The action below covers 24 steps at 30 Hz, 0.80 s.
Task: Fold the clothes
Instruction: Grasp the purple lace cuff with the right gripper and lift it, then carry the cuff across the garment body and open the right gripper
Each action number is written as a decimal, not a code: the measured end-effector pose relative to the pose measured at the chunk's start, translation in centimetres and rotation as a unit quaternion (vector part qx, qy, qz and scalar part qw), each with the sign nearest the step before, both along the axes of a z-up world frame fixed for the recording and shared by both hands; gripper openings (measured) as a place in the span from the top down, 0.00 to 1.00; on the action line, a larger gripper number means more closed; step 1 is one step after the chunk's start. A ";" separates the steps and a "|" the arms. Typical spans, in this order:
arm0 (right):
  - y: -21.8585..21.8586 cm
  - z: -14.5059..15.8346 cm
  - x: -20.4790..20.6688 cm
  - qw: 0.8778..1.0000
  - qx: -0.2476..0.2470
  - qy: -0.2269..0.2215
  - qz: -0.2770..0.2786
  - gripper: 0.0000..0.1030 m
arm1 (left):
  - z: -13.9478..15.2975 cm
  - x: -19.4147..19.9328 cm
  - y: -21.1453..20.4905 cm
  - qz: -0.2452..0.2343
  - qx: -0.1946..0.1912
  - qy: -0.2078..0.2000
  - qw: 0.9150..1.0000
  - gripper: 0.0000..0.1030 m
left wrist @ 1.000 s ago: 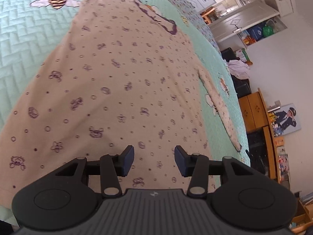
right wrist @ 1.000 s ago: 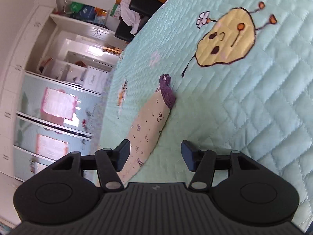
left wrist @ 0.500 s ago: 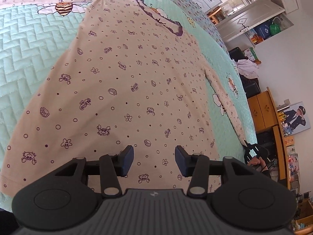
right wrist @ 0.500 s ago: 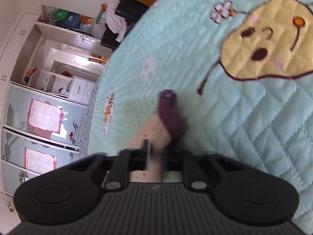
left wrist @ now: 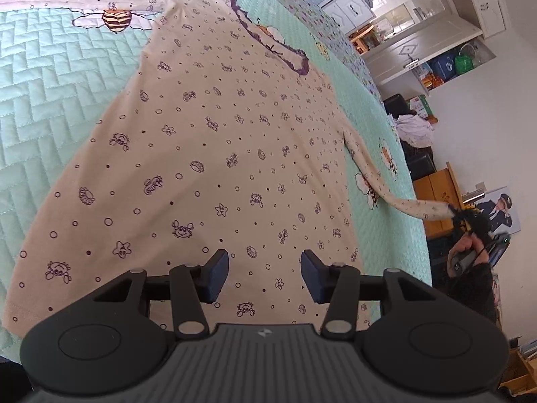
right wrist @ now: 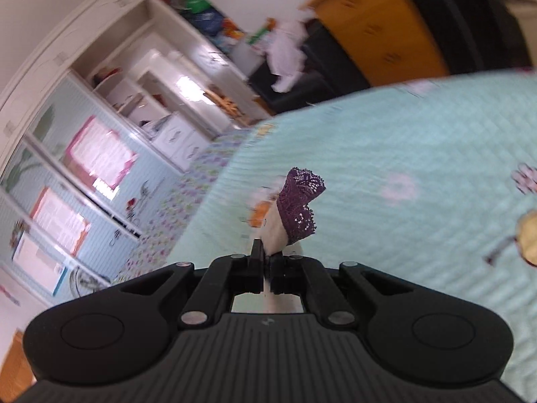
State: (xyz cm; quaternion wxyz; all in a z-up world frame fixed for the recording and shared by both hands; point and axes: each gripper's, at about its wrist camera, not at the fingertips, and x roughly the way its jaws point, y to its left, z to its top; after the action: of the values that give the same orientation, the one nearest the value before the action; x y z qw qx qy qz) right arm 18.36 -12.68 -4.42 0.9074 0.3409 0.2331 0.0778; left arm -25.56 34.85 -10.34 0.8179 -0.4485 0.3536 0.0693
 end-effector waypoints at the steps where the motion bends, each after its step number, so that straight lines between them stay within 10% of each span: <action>1: 1.9 1.4 0.2 1.000 -0.014 -0.012 0.016 0.98 | -0.1 -0.3 0.3 0.004 -0.003 -0.002 1.000 0.50; 13: 34.6 6.5 -2.3 0.956 -0.130 -0.073 0.254 0.98 | -1.8 -4.3 4.4 0.051 -0.027 -0.016 0.998 0.50; 24: 56.2 -5.6 -13.0 0.873 -0.284 -0.040 0.394 0.98 | -4.6 -7.0 8.6 0.086 -0.068 -0.013 0.994 0.50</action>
State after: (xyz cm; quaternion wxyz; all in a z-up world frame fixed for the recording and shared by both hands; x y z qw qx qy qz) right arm 5.32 43.56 -10.06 0.8679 -0.0550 0.3236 0.3729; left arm -32.58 43.40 -14.91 0.7810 -0.5327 0.3072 0.1094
